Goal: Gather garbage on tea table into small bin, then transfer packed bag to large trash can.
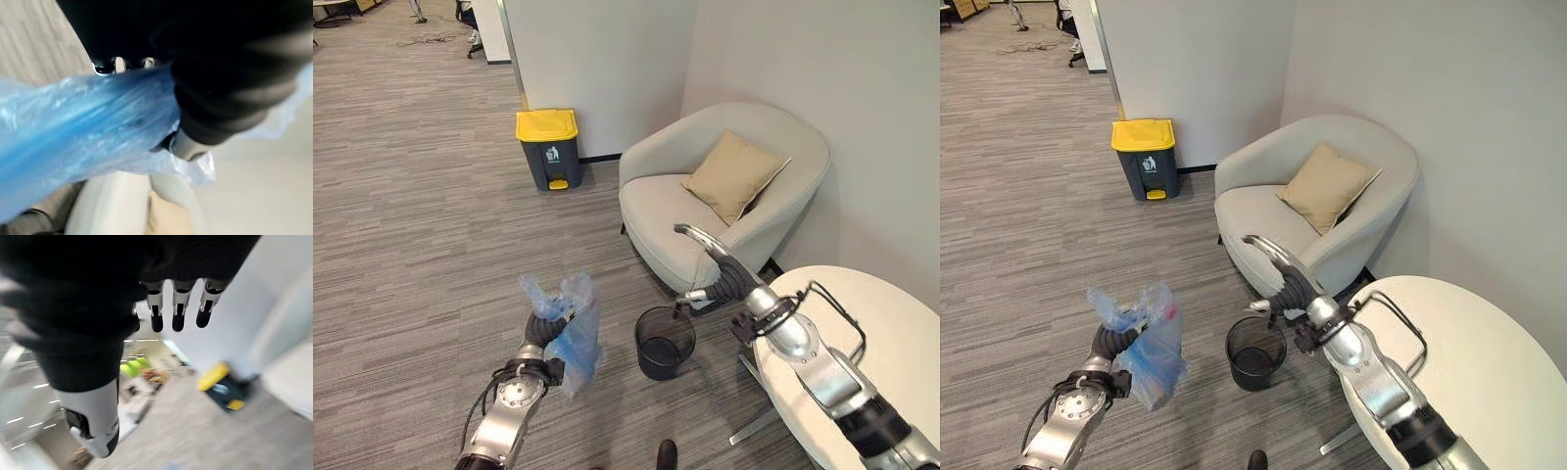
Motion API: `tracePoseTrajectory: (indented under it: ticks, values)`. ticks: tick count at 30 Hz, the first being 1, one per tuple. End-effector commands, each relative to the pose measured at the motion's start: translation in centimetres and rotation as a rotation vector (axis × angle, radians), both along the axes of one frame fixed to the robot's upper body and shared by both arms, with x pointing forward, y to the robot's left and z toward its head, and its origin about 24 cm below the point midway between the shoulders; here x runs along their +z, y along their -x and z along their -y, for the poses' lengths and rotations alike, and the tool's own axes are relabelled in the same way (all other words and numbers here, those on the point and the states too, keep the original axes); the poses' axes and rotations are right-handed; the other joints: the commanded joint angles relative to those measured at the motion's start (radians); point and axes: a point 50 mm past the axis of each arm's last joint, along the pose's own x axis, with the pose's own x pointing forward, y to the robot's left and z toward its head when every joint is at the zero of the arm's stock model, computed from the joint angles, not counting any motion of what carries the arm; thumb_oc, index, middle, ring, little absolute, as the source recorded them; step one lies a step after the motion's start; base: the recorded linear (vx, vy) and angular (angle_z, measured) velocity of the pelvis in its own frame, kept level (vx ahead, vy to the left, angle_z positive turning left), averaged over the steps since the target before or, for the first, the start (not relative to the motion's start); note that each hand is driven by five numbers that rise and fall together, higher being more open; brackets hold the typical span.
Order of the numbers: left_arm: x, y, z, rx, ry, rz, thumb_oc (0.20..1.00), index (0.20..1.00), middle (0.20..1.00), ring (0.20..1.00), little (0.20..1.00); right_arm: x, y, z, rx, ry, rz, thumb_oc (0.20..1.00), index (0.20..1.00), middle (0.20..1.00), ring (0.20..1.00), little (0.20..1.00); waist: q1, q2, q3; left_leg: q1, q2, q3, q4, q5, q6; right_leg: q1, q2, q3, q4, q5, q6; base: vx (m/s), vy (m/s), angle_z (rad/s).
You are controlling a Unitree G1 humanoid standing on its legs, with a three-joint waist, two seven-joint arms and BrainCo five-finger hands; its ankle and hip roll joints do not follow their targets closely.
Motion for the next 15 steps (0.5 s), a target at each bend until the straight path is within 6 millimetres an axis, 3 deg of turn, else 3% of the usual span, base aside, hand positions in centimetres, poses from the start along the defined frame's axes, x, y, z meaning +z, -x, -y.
tracePoseTrajectory:
  ticks: [1,3,5,8,11,15]
  values:
    - [1.7,-0.9,-1.6,0.0,-0.021,0.084,0.2,0.2,0.2,0.2,0.2,-0.2,-0.3,1.0,-0.06,-0.048,-0.012,1.0,1.0,1.0,1.0,1.0,-0.019,-0.003,-0.013,-0.005,-0.009,-0.027,0.006,-0.089,-0.024,0.098,-0.052,0.019,0.064,-0.21,0.112,0.0,0.0,0.0]
    - [0.2,0.3,-2.7,0.038,-0.003,0.011,0.2,0.2,0.2,0.2,0.2,-3.6,0.8,2.8,-0.165,-0.079,-0.161,1.0,1.0,1.0,1.0,1.0,-0.022,0.002,-0.01,-0.005,-0.009,-0.028,0.006,-0.089,-0.023,0.099,-0.052,0.015,0.066,-0.212,0.113,0.0,0.0,0.0]
    - [0.2,0.4,-2.7,0.037,-0.003,0.01,0.2,0.2,0.2,0.2,0.2,-3.6,0.8,2.7,-0.165,-0.079,-0.161,1.0,1.0,1.0,1.0,1.0,-0.022,0.001,-0.011,-0.005,-0.009,-0.029,0.006,-0.089,-0.023,0.099,-0.052,0.015,0.066,-0.212,0.113,0.0,0.0,0.0]
    - [-2.8,3.6,-4.8,0.112,0.031,-0.152,0.2,0.2,0.2,0.2,0.2,-8.8,3.5,5.9,-0.373,-0.135,-0.386,1.0,1.0,1.0,1.0,1.0,-0.025,0.007,-0.003,-0.005,-0.011,-0.035,0.011,-0.091,-0.021,0.098,-0.055,0.011,0.075,-0.218,0.111,0.0,0.0,-0.02]
    - [-4.2,5.7,-5.6,0.154,0.042,-0.238,0.2,0.2,0.2,0.2,0.2,-10.5,4.7,7.2,-0.442,-0.128,-0.464,1.0,1.0,1.0,1.0,1.0,-0.022,0.011,0.004,-0.005,-0.012,-0.04,0.017,-0.093,-0.022,0.099,-0.054,0.008,0.079,-0.223,0.109,-0.01,-0.008,0.01]
    - [-5.2,7.3,-6.1,0.187,0.054,-0.297,0.2,0.2,0.2,0.2,0.2,-11.2,5.4,8.0,-0.474,-0.12,-0.503,1.0,1.0,1.0,1.0,1.0,-0.013,0.009,0.02,-0.02,-0.012,-0.051,0.054,-0.105,-0.021,0.1,-0.054,0.006,0.091,-0.231,0.104,-0.04,-0.033,0.05]
